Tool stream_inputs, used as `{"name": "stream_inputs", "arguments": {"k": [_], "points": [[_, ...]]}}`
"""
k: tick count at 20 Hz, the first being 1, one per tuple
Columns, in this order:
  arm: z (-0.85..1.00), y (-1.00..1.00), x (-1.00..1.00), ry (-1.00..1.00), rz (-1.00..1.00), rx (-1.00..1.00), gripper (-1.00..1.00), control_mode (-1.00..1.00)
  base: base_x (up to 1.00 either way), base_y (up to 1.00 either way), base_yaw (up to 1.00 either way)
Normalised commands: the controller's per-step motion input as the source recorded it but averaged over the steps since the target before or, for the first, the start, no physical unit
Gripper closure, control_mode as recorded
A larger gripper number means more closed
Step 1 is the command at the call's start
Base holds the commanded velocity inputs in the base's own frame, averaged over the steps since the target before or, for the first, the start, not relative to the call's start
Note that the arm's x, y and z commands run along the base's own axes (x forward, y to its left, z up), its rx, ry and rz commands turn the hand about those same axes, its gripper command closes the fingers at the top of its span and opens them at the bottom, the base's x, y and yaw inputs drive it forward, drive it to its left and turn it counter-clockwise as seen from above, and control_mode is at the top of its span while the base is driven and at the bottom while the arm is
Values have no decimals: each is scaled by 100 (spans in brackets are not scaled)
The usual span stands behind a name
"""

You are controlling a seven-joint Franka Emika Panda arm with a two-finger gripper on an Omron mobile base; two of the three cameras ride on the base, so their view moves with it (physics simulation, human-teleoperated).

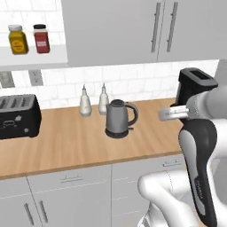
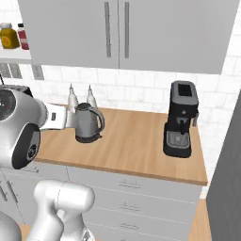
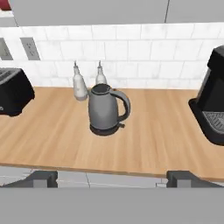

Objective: Navigate to the range hood.

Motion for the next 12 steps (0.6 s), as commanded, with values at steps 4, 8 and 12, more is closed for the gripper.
{"name": "stream_inputs", "arguments": {"k": [4,8,12], "points": [[0,0,0,0,0,0,-100,100,-94,92,0],[0,0,0,0,0,0,-100,100,-60,100,0],[0,0,0,0,0,0,-100,100,-9,100,0]]}}
